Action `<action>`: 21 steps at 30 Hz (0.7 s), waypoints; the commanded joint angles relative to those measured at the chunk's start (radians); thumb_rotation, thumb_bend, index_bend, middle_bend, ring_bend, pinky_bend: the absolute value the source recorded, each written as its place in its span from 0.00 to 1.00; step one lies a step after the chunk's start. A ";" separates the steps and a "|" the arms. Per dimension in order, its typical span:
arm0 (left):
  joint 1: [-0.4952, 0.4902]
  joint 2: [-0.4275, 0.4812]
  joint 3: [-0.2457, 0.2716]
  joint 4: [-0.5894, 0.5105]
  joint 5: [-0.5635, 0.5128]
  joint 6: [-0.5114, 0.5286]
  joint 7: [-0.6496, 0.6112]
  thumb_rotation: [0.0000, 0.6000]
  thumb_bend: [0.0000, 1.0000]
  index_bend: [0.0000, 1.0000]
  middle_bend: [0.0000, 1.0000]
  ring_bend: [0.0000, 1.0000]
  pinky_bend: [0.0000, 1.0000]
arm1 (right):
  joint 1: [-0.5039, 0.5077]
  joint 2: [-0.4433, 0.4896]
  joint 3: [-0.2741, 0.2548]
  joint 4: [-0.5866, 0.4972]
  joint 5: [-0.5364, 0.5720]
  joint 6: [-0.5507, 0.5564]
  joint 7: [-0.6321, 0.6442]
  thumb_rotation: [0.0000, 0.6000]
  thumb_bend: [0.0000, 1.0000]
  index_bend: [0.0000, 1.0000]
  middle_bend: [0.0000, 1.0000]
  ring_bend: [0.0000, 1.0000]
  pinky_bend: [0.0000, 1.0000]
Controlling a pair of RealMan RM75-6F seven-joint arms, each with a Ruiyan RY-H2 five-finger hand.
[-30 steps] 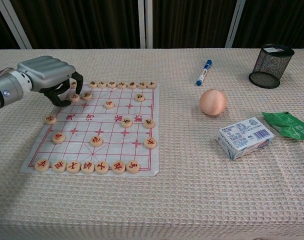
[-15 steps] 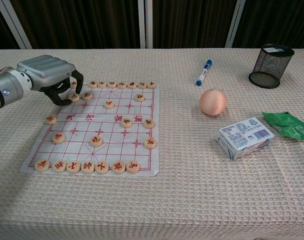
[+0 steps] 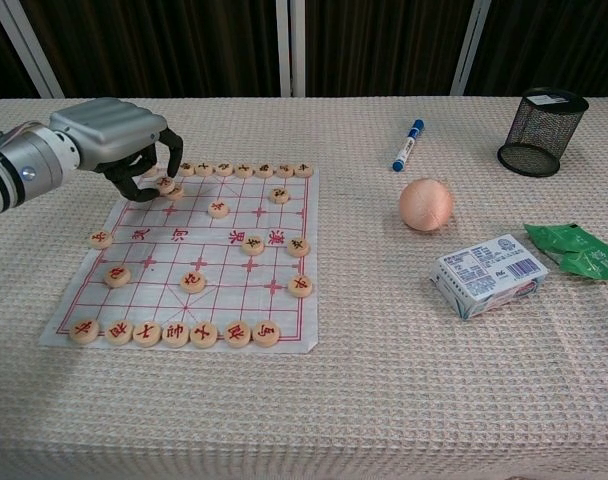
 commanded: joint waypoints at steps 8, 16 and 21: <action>-0.014 -0.022 -0.002 0.023 -0.014 -0.009 0.017 1.00 0.34 0.49 0.87 0.76 0.86 | -0.001 0.004 0.004 0.004 0.004 0.003 0.014 1.00 0.50 0.00 0.00 0.00 0.00; -0.016 -0.023 0.002 0.031 -0.012 -0.010 0.010 1.00 0.33 0.44 0.87 0.76 0.86 | -0.003 0.000 0.006 0.010 0.000 0.012 0.018 1.00 0.50 0.00 0.00 0.00 0.00; -0.016 -0.022 0.003 0.032 -0.014 -0.009 0.010 1.00 0.33 0.41 0.87 0.76 0.86 | -0.004 0.002 0.006 0.006 0.003 0.011 0.018 1.00 0.50 0.00 0.00 0.00 0.00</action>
